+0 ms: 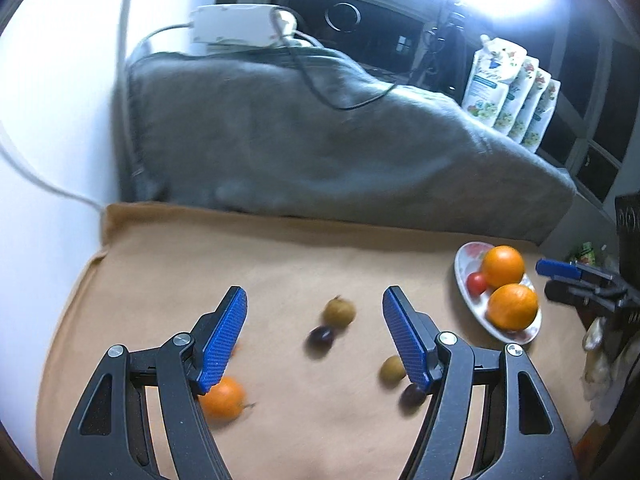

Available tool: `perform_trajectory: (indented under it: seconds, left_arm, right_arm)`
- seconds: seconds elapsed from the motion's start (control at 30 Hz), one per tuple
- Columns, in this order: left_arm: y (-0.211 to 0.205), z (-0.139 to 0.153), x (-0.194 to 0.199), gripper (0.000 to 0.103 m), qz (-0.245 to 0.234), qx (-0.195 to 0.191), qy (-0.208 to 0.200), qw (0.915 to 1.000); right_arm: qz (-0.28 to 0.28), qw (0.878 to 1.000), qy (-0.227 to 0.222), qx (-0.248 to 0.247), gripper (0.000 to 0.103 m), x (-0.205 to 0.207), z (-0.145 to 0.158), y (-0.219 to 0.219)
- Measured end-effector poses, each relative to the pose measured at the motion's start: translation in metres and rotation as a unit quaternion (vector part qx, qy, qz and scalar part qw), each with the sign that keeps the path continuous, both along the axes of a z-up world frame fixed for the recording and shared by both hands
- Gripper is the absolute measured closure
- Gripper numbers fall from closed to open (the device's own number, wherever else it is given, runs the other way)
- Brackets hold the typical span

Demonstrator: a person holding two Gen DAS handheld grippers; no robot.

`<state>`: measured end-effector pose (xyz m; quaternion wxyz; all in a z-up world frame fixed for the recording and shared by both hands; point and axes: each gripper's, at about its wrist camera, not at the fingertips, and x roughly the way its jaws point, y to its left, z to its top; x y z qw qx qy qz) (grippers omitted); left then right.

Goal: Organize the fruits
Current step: 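Move the left gripper to the small mandarin while the right gripper approaches a yellow-green fruit, then close the left gripper on the mandarin while the right gripper closes on the yellow-green fruit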

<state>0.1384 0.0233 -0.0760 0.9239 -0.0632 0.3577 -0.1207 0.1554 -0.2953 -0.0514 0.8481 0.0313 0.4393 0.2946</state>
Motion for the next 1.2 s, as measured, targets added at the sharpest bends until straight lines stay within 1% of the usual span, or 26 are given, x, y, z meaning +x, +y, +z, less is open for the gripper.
perform_trajectory:
  seconds: [0.17, 0.3, 0.33, 0.37, 0.5, 0.57, 0.63, 0.7, 0.87, 1.03, 1.1, 1.2]
  left_arm:
    - [0.025, -0.010, -0.017, 0.034, 0.025, 0.006, 0.005, 0.9997]
    - [0.044, -0.021, -0.028, 0.035, 0.044, 0.008, 0.015, 0.9989]
    - [0.047, -0.023, -0.030, 0.036, 0.046, 0.007, 0.018, 0.9988]
    - [0.051, -0.028, -0.033, 0.039, 0.048, 0.006, 0.022, 0.9986]
    - [0.057, -0.042, -0.035, 0.041, 0.047, 0.001, 0.040, 0.9981]
    - [0.057, -0.050, -0.035, 0.042, 0.044, -0.003, 0.049, 0.9978]
    - [0.056, -0.057, -0.035, 0.042, 0.041, -0.004, 0.057, 0.9975]
    - [0.054, -0.062, -0.034, 0.045, 0.036, -0.005, 0.063, 0.9974]
    - [0.052, -0.070, -0.031, 0.045, 0.035, -0.005, 0.072, 0.9968]
    - [0.052, -0.078, -0.026, 0.045, 0.032, 0.001, 0.081, 0.9962]
    - [0.052, -0.081, -0.023, 0.048, 0.031, -0.001, 0.085, 0.9959]
    - [0.052, -0.084, -0.020, 0.049, 0.030, 0.001, 0.089, 0.9956]
  right_arm:
    - [0.015, 1.000, 0.027, 0.005, 0.014, 0.011, -0.010, 0.027]
    - [0.017, 0.998, 0.054, 0.008, 0.014, 0.023, -0.022, 0.046]
    - [0.017, 0.998, 0.064, 0.011, 0.019, 0.027, -0.025, 0.051]
    - [0.018, 0.997, 0.076, 0.015, 0.025, 0.030, -0.029, 0.055]
    - [0.025, 0.994, 0.107, 0.021, 0.031, 0.040, -0.043, 0.075]
    - [0.036, 0.992, 0.123, 0.023, 0.038, 0.043, -0.050, 0.085]
    - [0.039, 0.990, 0.135, 0.024, 0.042, 0.047, -0.057, 0.095]
    - [0.039, 0.988, 0.146, 0.023, 0.044, 0.051, -0.065, 0.103]
    - [0.035, 0.985, 0.170, 0.022, 0.049, 0.061, -0.081, 0.120]
    - [0.028, 0.984, 0.176, 0.010, 0.050, 0.068, -0.092, 0.134]
    - [0.027, 0.984, 0.178, 0.005, 0.051, 0.071, -0.095, 0.140]
    - [0.026, 0.983, 0.182, -0.002, 0.053, 0.074, -0.100, 0.144]
